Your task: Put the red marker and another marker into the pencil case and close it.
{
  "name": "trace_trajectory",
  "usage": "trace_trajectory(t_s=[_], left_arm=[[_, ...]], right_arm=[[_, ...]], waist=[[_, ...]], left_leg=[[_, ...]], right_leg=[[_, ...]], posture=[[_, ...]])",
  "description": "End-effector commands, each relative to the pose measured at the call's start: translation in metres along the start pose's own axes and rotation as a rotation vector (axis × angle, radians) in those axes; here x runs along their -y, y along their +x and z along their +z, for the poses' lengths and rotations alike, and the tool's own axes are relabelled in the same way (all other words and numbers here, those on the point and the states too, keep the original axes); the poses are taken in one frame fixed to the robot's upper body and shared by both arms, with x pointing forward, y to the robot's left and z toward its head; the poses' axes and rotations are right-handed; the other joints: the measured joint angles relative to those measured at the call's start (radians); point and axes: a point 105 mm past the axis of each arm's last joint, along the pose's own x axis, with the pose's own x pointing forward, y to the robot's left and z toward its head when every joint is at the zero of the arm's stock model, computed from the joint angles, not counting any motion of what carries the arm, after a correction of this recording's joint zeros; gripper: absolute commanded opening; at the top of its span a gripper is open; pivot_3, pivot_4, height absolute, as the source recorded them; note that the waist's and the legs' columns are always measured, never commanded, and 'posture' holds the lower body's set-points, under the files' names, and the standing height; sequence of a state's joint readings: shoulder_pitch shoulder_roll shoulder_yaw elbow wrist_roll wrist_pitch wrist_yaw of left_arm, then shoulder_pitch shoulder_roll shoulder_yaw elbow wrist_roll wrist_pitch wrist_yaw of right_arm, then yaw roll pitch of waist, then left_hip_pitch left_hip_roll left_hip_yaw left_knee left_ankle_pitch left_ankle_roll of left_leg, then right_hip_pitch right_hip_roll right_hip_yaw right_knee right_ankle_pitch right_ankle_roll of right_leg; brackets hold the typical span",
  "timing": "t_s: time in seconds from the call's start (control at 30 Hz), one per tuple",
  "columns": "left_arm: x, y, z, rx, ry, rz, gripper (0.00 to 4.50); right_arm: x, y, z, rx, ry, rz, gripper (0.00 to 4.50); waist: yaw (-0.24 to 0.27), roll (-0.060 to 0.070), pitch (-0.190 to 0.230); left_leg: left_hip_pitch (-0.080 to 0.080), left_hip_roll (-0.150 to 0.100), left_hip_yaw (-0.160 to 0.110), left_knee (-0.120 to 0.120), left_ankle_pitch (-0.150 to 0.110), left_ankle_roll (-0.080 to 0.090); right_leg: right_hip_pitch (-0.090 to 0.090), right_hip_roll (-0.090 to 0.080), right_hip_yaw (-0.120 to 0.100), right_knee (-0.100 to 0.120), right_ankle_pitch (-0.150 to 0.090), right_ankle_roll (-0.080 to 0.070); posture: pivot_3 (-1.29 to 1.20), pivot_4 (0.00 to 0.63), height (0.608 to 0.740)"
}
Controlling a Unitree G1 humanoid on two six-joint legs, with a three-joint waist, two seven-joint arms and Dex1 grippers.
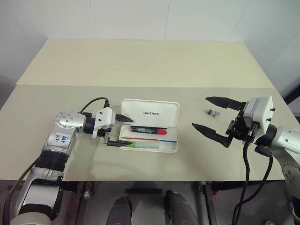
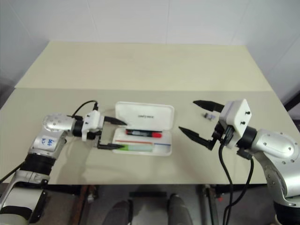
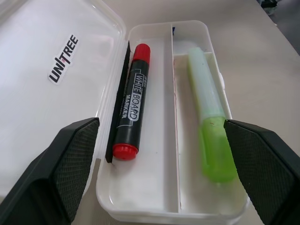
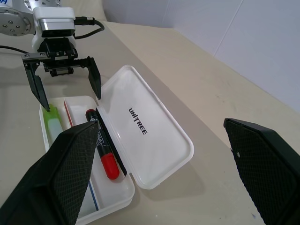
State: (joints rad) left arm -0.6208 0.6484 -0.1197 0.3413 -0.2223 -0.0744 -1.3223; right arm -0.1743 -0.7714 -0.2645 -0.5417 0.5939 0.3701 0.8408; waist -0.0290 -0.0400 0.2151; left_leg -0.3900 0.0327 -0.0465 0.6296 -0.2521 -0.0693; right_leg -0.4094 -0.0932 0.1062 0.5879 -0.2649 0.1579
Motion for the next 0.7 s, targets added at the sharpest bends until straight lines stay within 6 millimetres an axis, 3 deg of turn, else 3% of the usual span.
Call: trace_trajectory(t_s=[0.03,0.37,0.7], left_arm=[[-0.002,0.002,0.006,-0.009,0.054,0.010,4.48],[0.006,0.008,0.000,-0.041,0.077,-0.017,4.48],[-0.008,0.005,-0.005,-0.081,0.105,0.104,4.48]], right_arm=[[0.000,0.001,0.009,0.033,-0.029,0.004,4.50],[0.002,0.002,0.011,0.037,-0.037,0.002,4.50],[0.002,0.004,0.012,0.043,-0.037,0.011,4.50]], waist=[[-0.001,0.000,0.000],[0.000,0.000,0.000],[0.000,0.000,0.000]], left_leg=[[0.000,0.000,0.000,0.000,0.000,0.000],[0.000,0.000,0.000,0.000,0.000,0.000],[0.001,0.000,0.000,0.000,0.000,0.000]], right_leg=[[0.000,0.000,0.000,0.000,0.000,0.000],[0.000,0.000,0.000,0.000,0.000,0.000],[0.000,0.000,0.000,0.001,0.000,0.000]], posture=[[0.00,0.150,0.740],[0.00,0.150,0.740],[0.00,0.150,0.740]])
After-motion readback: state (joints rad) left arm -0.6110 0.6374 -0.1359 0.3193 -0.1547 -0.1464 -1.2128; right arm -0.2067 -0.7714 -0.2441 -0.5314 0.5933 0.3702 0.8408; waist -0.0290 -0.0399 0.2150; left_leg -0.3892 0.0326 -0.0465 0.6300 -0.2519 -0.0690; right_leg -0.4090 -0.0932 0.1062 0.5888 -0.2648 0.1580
